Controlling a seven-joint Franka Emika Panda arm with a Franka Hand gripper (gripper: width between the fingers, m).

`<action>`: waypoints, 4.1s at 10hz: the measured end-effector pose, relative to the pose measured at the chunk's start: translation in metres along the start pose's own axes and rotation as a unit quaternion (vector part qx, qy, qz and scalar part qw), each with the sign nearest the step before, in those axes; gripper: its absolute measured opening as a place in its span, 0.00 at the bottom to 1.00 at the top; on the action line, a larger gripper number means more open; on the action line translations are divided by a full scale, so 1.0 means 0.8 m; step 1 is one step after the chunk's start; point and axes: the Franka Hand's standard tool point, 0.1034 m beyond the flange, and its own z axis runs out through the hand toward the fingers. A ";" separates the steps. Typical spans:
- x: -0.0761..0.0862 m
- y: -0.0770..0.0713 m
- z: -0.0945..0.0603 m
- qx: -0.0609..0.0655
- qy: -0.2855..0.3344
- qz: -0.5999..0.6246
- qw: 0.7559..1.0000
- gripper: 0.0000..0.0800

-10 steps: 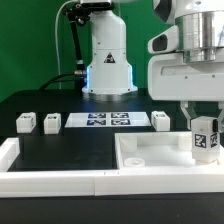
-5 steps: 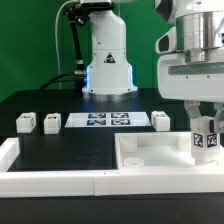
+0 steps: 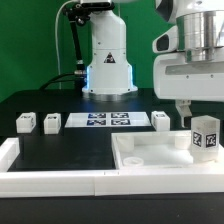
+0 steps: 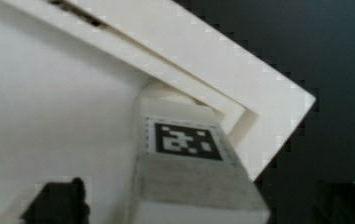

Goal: Assemble square table

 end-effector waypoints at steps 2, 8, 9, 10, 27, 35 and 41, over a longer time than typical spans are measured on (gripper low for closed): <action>0.002 0.000 -0.001 0.001 0.001 -0.102 0.995 0.81; 0.004 0.002 0.001 -0.006 0.004 -0.360 0.933 0.81; 0.005 0.002 0.001 -0.006 0.004 -0.399 0.917 0.81; 0.004 0.002 0.001 -0.006 0.004 -0.416 0.909 0.81; 0.002 0.003 0.003 -0.003 0.011 -0.315 0.949 0.36; 0.005 0.009 0.004 0.001 0.007 0.069 0.998 0.37; 0.004 0.008 0.004 -0.002 -0.002 0.184 0.983 0.37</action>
Offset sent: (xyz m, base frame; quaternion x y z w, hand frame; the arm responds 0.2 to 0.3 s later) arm 0.0039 0.0046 -0.0008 0.0318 -0.0350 -0.2589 0.9648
